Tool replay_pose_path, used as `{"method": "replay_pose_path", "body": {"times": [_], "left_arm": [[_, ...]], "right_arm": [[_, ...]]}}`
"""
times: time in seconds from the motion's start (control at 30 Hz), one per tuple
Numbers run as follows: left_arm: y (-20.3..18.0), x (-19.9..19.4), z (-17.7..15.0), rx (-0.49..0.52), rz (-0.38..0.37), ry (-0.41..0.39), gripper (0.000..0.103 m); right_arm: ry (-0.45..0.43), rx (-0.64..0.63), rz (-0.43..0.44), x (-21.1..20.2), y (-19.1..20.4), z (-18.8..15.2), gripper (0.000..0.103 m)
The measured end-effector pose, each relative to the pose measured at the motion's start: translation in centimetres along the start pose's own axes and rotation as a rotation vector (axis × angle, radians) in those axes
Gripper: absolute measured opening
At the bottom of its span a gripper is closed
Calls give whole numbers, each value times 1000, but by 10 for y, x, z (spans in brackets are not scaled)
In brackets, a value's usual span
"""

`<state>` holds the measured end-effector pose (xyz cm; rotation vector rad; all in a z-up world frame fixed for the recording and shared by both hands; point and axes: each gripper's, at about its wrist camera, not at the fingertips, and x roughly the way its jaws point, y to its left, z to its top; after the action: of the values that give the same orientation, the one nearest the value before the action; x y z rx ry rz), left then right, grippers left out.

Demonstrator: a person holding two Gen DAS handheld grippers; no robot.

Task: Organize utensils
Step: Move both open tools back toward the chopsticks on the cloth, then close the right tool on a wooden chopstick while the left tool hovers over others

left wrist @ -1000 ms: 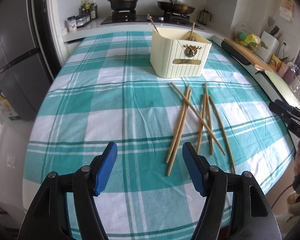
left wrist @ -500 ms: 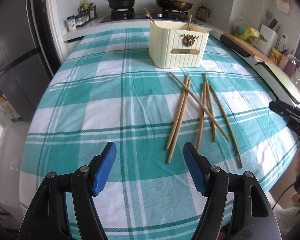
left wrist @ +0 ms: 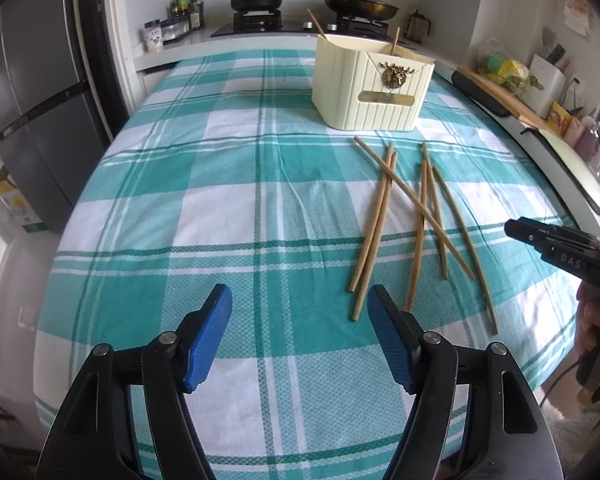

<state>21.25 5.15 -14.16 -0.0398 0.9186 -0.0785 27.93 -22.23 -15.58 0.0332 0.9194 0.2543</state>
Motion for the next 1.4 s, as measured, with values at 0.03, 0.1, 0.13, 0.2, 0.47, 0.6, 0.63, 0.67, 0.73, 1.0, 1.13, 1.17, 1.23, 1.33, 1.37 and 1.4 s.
{"method": "replay_pose_path", "body": {"times": [0.03,0.1,0.13,0.2,0.47,0.6,0.63,0.67,0.73,1.0,1.13,1.17,1.23,1.33,1.37,1.4], "left_arm": [[0,1,0,-1,-1,2,72],[0,3,0,-3,-4,6,72],[0,3,0,-3,-5,8,72],[0,5,-1,0,-3,10,72],[1,15,4,-7,-16,32,72],[-8,30,21,68,-33,50,73],[-12,34,27,92,-38,53,73],[-15,40,33,113,-47,58,75],[-21,54,45,144,-81,74,76],[-41,107,77,203,-110,110,76],[-45,122,83,225,-91,126,76],[-46,125,84,227,-88,133,76],[-47,131,83,234,-86,147,76],[-51,133,82,246,-92,145,76],[-52,133,82,251,-89,145,76],[-53,134,83,254,-86,145,76]], "right_arm": [[5,-4,5,4,3,4,32],[14,-19,16,13,11,11,30],[21,-27,15,18,15,14,30],[39,-33,19,27,20,18,26],[71,-62,-30,51,26,20,25],[80,-104,-47,57,27,17,21],[80,-116,-58,57,28,17,19],[80,-116,-64,57,27,16,13],[79,-101,-75,56,22,16,9],[78,-56,-103,42,1,5,8],[77,-35,-104,35,-9,-2,8],[77,-31,-102,34,-11,-3,8],[77,-26,-101,32,-13,-4,8],[76,-29,-102,32,-14,-4,8],[75,-30,-102,32,-14,-4,8],[75,-32,-103,32,-14,-4,8]]}}
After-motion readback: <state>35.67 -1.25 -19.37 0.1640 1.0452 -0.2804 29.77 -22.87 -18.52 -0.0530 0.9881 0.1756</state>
